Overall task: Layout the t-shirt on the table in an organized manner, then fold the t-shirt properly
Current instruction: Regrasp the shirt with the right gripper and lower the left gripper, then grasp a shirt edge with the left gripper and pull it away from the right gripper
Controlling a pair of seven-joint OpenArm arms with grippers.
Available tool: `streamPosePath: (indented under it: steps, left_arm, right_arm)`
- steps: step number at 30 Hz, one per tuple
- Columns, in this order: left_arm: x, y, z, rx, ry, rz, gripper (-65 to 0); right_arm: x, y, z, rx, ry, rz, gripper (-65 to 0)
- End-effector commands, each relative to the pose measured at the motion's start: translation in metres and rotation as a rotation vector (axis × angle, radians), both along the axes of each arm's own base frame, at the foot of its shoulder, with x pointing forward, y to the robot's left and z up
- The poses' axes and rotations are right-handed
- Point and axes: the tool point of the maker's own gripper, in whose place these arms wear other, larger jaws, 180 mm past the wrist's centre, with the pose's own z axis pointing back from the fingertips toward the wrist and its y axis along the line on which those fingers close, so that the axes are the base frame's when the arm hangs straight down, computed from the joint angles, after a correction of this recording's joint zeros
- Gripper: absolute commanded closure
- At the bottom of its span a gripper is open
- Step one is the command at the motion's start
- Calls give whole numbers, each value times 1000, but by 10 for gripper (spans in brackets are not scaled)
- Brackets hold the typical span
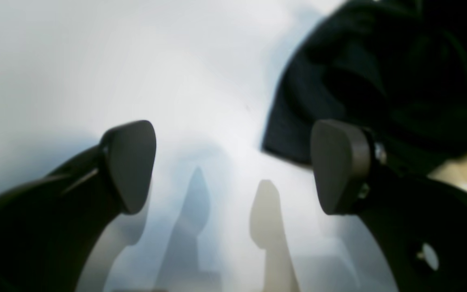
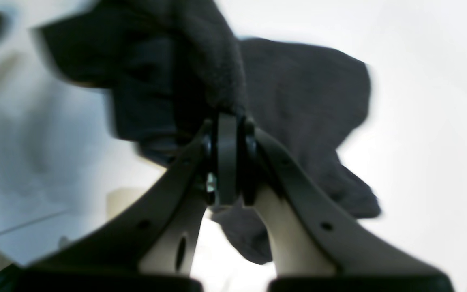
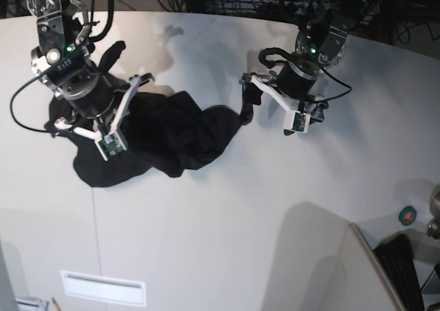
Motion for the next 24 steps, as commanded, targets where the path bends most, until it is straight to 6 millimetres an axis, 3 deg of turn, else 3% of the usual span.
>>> streamPosePath:
  steps: [1, 6, 12, 17, 19, 22, 23, 24]
  left_arm:
    - [13, -7, 12, -19, -48, -5, -561]
    - [24, -40, -4, -40, -15, -50, -563]
    - [18, -81, -26, -22, 36, -172, -563]
    - [18, -81, -57, 16, 115, -161, -536]
    - [18, -82, -66, 26, 139, -156, -413]
    - [24, -83, -68, 28, 143, -151, -63]
    - [28, -83, -67, 27, 137, -146, 0]
    - [35, -82, -63, 29, 125, -144, 0]
  right_arm:
    - [6, -2, 10, 13, -42, -6, 0]
    - [9, -18, 11, -2, -45, -49, 0]
    - [4, -20, -1, -10, -8, -53, 0]
    - [1, -22, -12, -13, 21, -57, 0]
    - [0, -23, -15, -15, 30, -57, 0]
    - [-1, -25, -24, -18, 54, -61, 0]
    - [1, -26, -27, -19, 60, -63, 0]
    - [6, -25, -28, -20, 59, -62, 0]
